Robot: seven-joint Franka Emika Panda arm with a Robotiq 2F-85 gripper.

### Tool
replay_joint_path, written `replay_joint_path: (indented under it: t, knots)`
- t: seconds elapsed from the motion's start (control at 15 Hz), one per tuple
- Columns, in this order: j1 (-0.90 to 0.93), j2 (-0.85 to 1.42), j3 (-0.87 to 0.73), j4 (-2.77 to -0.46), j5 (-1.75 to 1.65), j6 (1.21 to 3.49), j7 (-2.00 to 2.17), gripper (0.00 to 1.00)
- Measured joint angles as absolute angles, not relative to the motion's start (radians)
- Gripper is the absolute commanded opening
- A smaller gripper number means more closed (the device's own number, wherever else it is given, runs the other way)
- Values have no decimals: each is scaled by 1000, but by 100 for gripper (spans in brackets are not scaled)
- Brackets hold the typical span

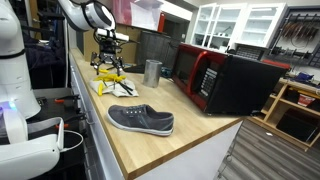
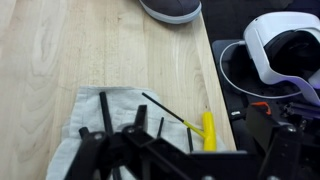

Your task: Put the yellow object on the table with the other yellow objects

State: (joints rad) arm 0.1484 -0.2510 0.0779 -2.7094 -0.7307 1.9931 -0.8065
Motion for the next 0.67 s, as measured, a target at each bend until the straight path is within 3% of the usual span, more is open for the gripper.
replay_joint_path:
  t: [0.67]
  knots:
    - [181,-228,95,-2690,-752,2039,-884,100]
